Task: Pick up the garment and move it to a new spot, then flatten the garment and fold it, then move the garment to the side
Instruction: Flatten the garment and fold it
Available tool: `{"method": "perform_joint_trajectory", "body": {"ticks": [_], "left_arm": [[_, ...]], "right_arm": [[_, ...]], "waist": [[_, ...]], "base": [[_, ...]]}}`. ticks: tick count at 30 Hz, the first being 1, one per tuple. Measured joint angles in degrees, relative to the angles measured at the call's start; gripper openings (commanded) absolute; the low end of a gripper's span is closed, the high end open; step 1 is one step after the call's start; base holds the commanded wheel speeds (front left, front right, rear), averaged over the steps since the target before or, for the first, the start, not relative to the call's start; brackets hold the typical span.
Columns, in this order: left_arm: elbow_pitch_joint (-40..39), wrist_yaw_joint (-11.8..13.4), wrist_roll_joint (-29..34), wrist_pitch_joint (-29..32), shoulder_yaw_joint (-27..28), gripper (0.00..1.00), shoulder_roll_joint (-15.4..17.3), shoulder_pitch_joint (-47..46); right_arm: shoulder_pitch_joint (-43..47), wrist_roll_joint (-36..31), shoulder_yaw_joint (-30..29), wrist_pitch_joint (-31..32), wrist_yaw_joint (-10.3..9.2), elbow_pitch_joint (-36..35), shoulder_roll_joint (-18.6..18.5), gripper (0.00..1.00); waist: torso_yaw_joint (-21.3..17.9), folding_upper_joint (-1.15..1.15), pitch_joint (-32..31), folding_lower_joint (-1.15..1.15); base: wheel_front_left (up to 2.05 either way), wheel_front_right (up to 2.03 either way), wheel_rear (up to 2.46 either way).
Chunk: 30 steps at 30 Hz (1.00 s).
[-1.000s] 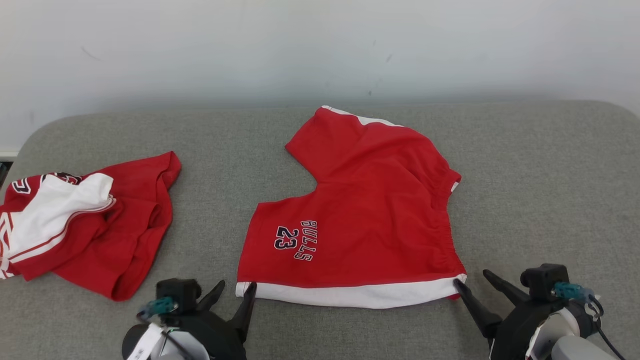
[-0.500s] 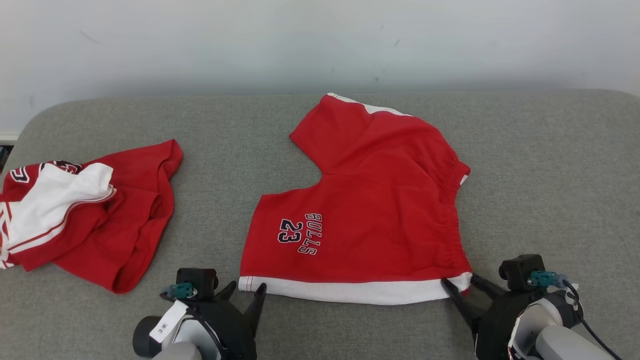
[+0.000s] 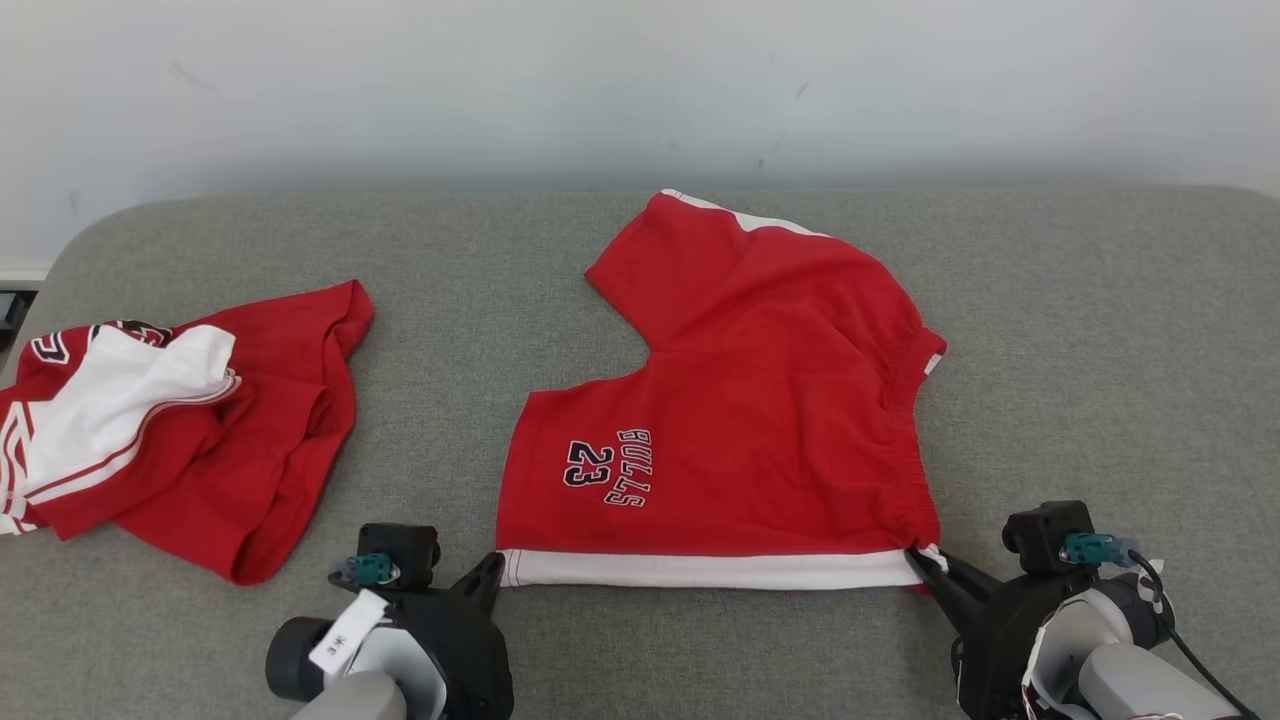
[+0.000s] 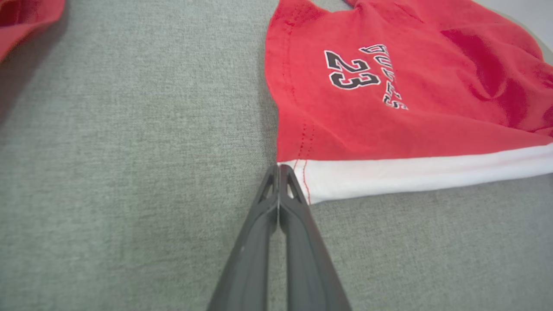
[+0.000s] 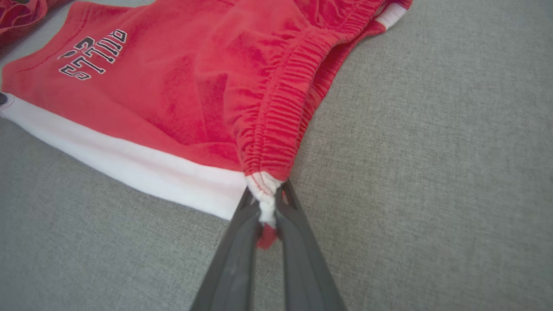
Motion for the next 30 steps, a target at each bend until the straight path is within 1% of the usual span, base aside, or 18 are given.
{"method": "perform_joint_trajectory", "body": {"ticks": [4, 6, 9, 13, 14, 15, 16, 22, 23, 24, 30], "left_arm": [[-0.48, 0.05, 1.21, -0.79, -0.9, 0.0, 0.2, 0.02], [-1.15, 0.07, 2.44, -1.45, -1.36, 0.0, 0.89, 0.01], [-1.7, 0.05, 1.05, -1.77, 0.09, 0.0, 1.59, 0.15], [-1.42, -0.08, 0.53, -1.29, -0.25, 0.0, 1.14, 0.66], [-1.26, -0.47, 0.14, -1.27, -0.19, 0.0, 0.89, 0.77], [-1.19, -0.44, 0.08, -1.27, -0.16, 0.31, 0.67, 1.05], [-1.04, -0.44, 0.07, -1.27, -0.18, 1.0, 0.49, 1.47], [-1.02, -0.44, -0.54, -1.29, 0.12, 1.0, 0.32, 2.43], [-1.03, -0.44, -0.54, -1.29, 0.13, 1.0, 0.32, 2.43], [-1.02, -0.44, -0.54, -1.29, 0.13, 1.0, 0.32, 2.43], [-1.23, -0.44, -0.54, -1.41, -0.02, 1.0, -0.05, 2.45]], "right_arm": [[-0.09, 0.01, -0.18, -0.03, 0.0, -0.25, 0.01, 0.0], [-0.33, 0.03, -0.62, -0.32, 0.0, -0.56, 0.0, 0.0], [-1.29, 0.15, -1.31, -0.62, 0.01, -1.27, -0.13, 0.0], [-1.22, 0.4, -1.2, -0.59, 0.01, -1.41, -0.4, 0.0], [-1.19, 0.4, -1.2, -0.59, 0.01, -1.37, -0.41, 0.0], [-1.16, 0.4, -1.13, -0.58, 0.01, -1.38, -0.4, 0.0], [-1.12, 0.4, -1.0, -0.58, 0.01, -1.37, -0.37, 0.0], [-0.96, 0.4, -0.58, -0.25, 0.16, -1.49, -0.34, 0.0], [-0.94, 0.44, -0.64, -0.27, 0.16, -1.49, -0.32, 0.29], [-0.91, 0.69, -0.92, -0.29, 0.15, -1.49, -0.18, 1.0], [-0.78, 0.96, -0.81, -0.29, 0.15, -1.75, 0.01, 1.0]], "waist": [[0.06, 0.0, -0.26, 0.0], [0.07, 0.0, -0.46, 0.0], [0.09, 0.0, -0.86, 0.0], [0.37, 0.0, -1.23, 0.0], [0.46, 0.0, -1.32, 0.0], [0.55, 0.0, -1.45, 0.0], [0.62, 0.0, -1.6, 0.0], [0.85, 0.0, -1.91, -0.01], [0.86, 0.0, -1.94, -0.01], [0.85, 0.0, -1.97, -0.01], [0.74, 0.0, -2.03, -0.01]], "base": [[0.0, 0.0, 0.0], [0.0, 0.0, 0.0], [0.0, 0.0, 0.0], [0.0, 0.0, 0.0], [0.0, 0.0, 0.0], [0.0, 0.0, 0.0], [0.0, 0.0, 0.0], [0.0, 0.0, 0.0], [0.0, 0.0, 0.0], [0.0, 0.0, 0.0], [0.0, 0.0, 0.0]]}}
